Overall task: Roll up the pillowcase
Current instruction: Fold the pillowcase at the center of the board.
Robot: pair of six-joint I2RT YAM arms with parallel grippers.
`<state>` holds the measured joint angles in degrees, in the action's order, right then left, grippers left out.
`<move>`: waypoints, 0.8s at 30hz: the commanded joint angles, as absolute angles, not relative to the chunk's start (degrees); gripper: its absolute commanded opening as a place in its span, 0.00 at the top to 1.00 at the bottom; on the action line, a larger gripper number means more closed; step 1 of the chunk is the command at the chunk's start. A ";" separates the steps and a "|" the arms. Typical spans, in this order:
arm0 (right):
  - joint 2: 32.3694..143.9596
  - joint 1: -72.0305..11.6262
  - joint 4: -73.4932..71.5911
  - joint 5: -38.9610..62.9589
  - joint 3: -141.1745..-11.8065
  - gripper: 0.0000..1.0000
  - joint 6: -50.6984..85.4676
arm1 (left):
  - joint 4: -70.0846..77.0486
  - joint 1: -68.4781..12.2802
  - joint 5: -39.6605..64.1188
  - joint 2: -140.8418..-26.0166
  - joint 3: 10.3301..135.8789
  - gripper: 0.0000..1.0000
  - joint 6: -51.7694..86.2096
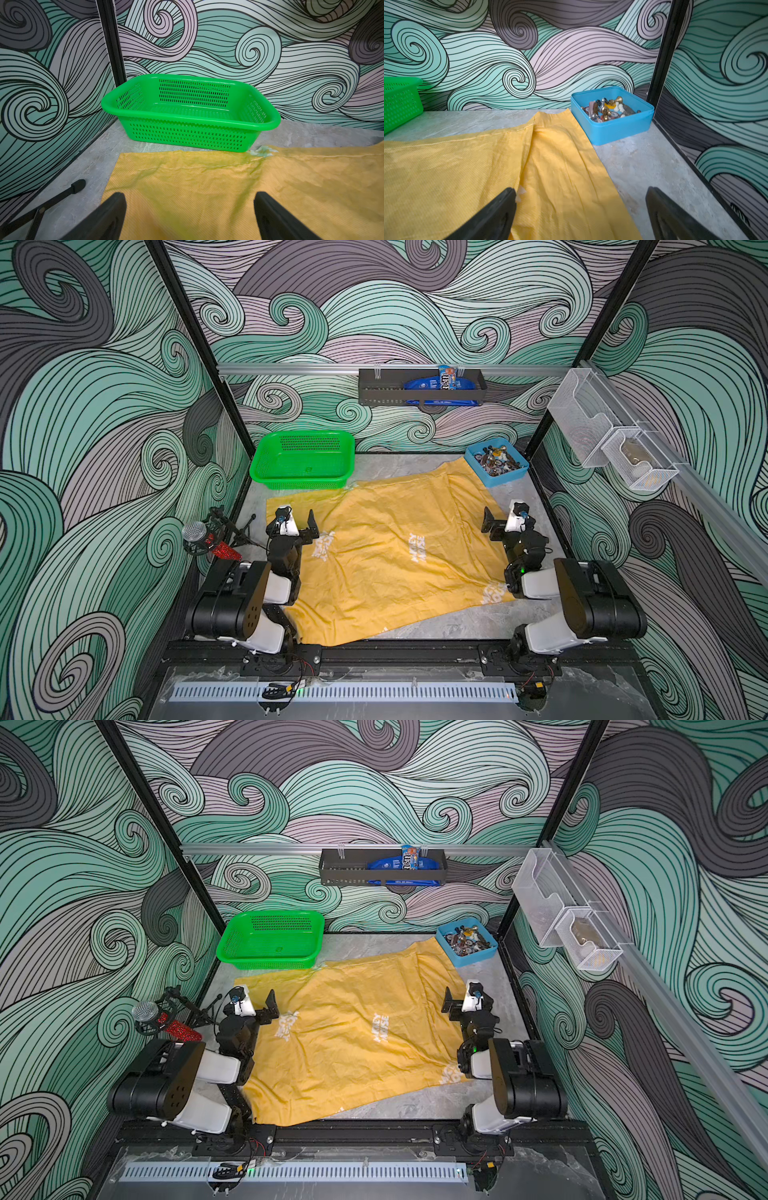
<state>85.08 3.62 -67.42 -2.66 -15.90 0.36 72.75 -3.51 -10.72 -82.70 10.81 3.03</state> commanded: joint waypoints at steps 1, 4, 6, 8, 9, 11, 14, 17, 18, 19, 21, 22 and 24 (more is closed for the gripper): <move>80.09 2.04 -56.32 -0.78 -20.65 0.00 -2.06 | 61.15 -3.20 -10.46 -74.46 15.40 0.01 4.33; 77.53 0.62 -50.49 2.28 -24.93 0.00 -0.94 | 40.10 -3.07 -12.54 -69.52 23.25 0.01 11.37; 79.05 -0.53 -45.98 5.04 -29.73 0.00 0.20 | 25.81 -2.42 -13.57 -69.44 29.45 0.01 17.22; 82.59 -1.86 -39.19 7.71 -36.70 0.00 0.05 | 19.37 -1.29 -12.09 -69.39 32.10 0.01 20.41; 84.74 -2.41 -36.37 8.37 -40.11 0.00 0.49 | 18.22 -0.56 -11.44 -69.36 32.46 0.01 21.65; 88.61 -2.96 -31.58 9.93 -46.04 0.00 1.47 | 15.13 1.57 -9.54 -70.20 33.72 0.01 24.04; 96.37 -3.99 -22.63 10.60 -57.16 0.00 2.23 | 10.99 5.57 -5.52 -73.77 36.64 0.01 25.93; 103.25 -4.02 -17.20 9.82 -65.64 0.00 3.71 | 6.34 7.98 -3.64 -79.34 42.70 0.01 26.81; 105.52 -4.00 -15.28 9.43 -68.45 0.00 4.48 | 4.13 8.31 -3.30 -81.01 45.18 0.01 27.20; 107.42 -4.03 -13.58 9.16 -70.81 0.00 4.81 | 2.11 8.26 -3.17 -83.40 47.29 0.02 27.47; 111.52 -3.96 -10.15 8.57 -75.45 0.00 5.93 | -1.70 8.45 -2.19 -87.64 51.28 0.02 28.83; 113.08 -3.96 -9.01 8.68 -77.27 0.00 6.35 | -2.81 8.53 -1.66 -89.53 52.69 0.02 29.46; 116.81 -3.94 -6.64 8.72 -81.12 0.00 7.71 | -3.85 8.78 -2.04 -93.33 54.91 0.02 30.72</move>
<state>113.49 -3.95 -14.31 8.60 -77.06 4.95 3.09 8.29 -3.84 -89.84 51.86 27.73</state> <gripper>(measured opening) 0.999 0.980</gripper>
